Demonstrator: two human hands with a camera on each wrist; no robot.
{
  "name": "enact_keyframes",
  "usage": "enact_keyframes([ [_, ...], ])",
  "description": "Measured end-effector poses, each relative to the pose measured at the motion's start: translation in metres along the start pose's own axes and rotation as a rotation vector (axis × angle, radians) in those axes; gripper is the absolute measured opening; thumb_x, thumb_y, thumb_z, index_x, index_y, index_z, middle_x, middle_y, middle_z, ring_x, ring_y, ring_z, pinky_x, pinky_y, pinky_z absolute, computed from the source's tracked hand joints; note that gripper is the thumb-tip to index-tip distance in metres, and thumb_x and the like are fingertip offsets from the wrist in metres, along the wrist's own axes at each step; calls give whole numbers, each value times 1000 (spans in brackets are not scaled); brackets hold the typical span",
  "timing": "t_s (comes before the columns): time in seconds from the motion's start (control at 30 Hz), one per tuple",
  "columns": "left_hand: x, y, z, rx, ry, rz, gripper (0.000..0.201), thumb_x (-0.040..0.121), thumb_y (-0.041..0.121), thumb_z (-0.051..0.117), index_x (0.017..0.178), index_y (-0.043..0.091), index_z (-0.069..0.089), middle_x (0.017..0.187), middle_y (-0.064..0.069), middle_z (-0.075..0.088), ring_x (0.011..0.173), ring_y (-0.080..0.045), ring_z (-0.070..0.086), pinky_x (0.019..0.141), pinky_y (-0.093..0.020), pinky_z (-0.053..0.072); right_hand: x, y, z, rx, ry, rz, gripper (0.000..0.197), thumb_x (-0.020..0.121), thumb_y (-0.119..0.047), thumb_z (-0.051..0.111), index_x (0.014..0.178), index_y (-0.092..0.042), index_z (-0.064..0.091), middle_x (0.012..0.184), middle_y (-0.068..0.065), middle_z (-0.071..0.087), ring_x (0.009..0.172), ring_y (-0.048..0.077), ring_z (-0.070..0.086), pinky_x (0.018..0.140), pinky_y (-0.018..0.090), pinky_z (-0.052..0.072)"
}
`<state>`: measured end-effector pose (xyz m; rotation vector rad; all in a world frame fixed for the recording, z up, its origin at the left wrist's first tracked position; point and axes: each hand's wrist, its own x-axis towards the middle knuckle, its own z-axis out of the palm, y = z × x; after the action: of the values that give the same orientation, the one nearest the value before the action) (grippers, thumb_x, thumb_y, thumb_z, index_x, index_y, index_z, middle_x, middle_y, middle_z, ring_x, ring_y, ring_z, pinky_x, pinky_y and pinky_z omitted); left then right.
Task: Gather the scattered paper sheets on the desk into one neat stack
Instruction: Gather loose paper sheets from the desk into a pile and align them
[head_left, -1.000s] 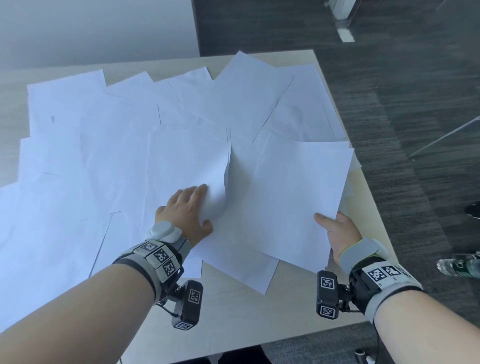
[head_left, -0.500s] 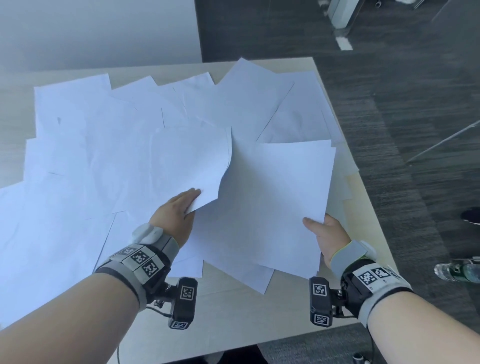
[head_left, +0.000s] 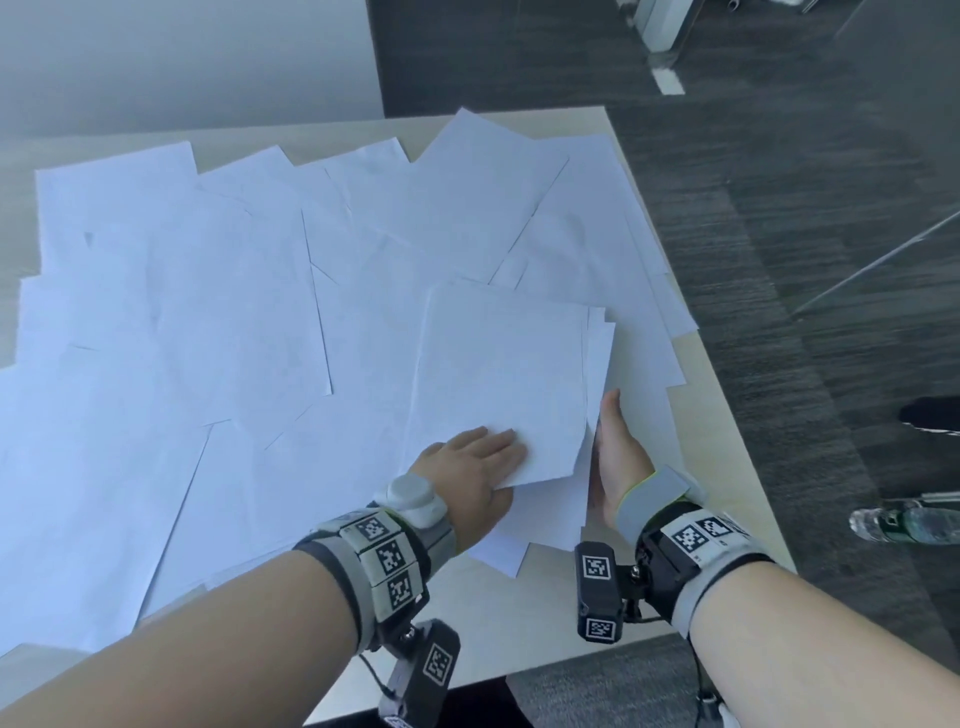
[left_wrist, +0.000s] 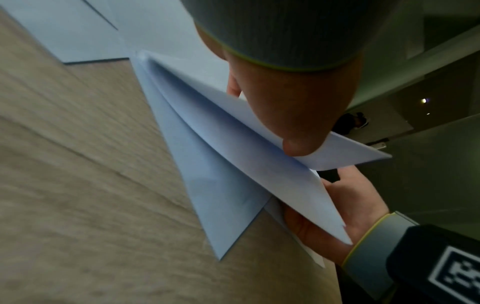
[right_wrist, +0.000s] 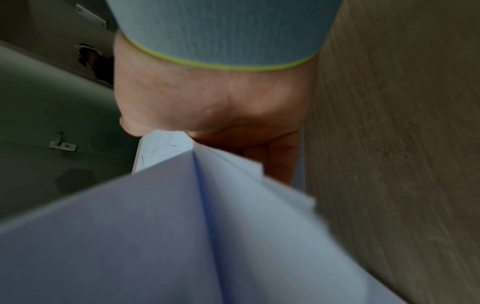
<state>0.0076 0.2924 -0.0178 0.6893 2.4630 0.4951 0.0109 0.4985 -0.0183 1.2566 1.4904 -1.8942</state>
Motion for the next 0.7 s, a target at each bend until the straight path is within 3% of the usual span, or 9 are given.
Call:
enact_keyframes([
  [0.13, -11, -1, 5, 23, -16, 40, 49, 104, 34, 38, 153, 41, 35, 163, 25, 27, 153, -12, 20, 116, -36, 25, 3, 6, -1, -79, -30, -37, 58, 83, -69, 62, 111, -20, 71, 105, 11, 76, 96, 34, 72, 85, 42, 55],
  [0.2, -13, -3, 9, 49, -55, 55, 52, 105, 38, 38, 155, 44, 30, 165, 25, 23, 155, -13, 17, 118, -37, 22, 5, 9, -1, -116, -31, -105, 37, 90, -47, 66, 113, -19, 71, 109, 13, 75, 96, 35, 71, 83, 42, 55],
  [0.27, -14, -6, 10, 80, -99, 73, 56, 101, 51, 42, 156, 46, 28, 167, 24, 17, 156, -12, 11, 120, -39, 17, 7, 11, 0, -143, -45, -177, 15, 95, -20, 64, 106, -16, 73, 108, 13, 75, 100, 35, 69, 91, 47, 54],
  [0.33, -16, -6, 7, 82, -152, 68, 72, 92, 71, 46, 156, 45, 28, 168, 23, 11, 157, -9, 5, 122, -39, 12, 6, 11, 0, -197, -52, -233, 19, 94, -3, 60, 100, -16, 72, 102, 9, 76, 100, 34, 69, 87, 42, 55],
  [0.4, -16, -6, 2, 50, -155, 17, 84, 83, 83, 46, 155, 44, 30, 168, 24, 8, 156, -7, 2, 123, -39, 8, 6, 10, -1, -257, -41, -279, 24, 93, 0, 59, 97, -20, 72, 100, 5, 76, 98, 32, 69, 82, 37, 55],
  [0.47, -11, -8, -8, -37, -37, -88, 86, 83, 82, 47, 157, 43, 27, 169, 22, 7, 156, -10, 6, 124, -44, 12, 6, 8, -5, -334, -22, -339, 21, 92, -6, 60, 97, -22, 73, 100, 3, 77, 99, 32, 71, 89, 45, 57],
  [0.57, 3, -22, -34, -268, 233, -358, 97, 86, 65, 65, 162, 33, 13, 171, 10, 6, 156, -18, 13, 123, -54, 25, -2, -1, -9, -386, 3, -424, 14, 89, -19, 63, 96, -24, 74, 98, 1, 77, 96, 30, 71, 93, 52, 56],
  [0.63, 10, -31, -57, -586, 361, -506, 107, 83, 52, 77, 163, 28, 10, 171, 5, 14, 155, -19, 20, 123, -51, 26, -13, -10, -10, -374, -4, -486, 13, 93, -19, 63, 98, -25, 73, 100, -1, 77, 96, 25, 72, 92, 46, 57],
  [0.7, 15, -40, -78, -954, 411, -491, 101, 81, 42, 83, 161, 27, 23, 159, 5, 40, 145, -18, 41, 118, -44, 34, -24, -19, -10, -312, -40, -548, 15, 97, -16, 62, 100, -25, 73, 100, -5, 77, 94, 17, 72, 86, 35, 57],
])
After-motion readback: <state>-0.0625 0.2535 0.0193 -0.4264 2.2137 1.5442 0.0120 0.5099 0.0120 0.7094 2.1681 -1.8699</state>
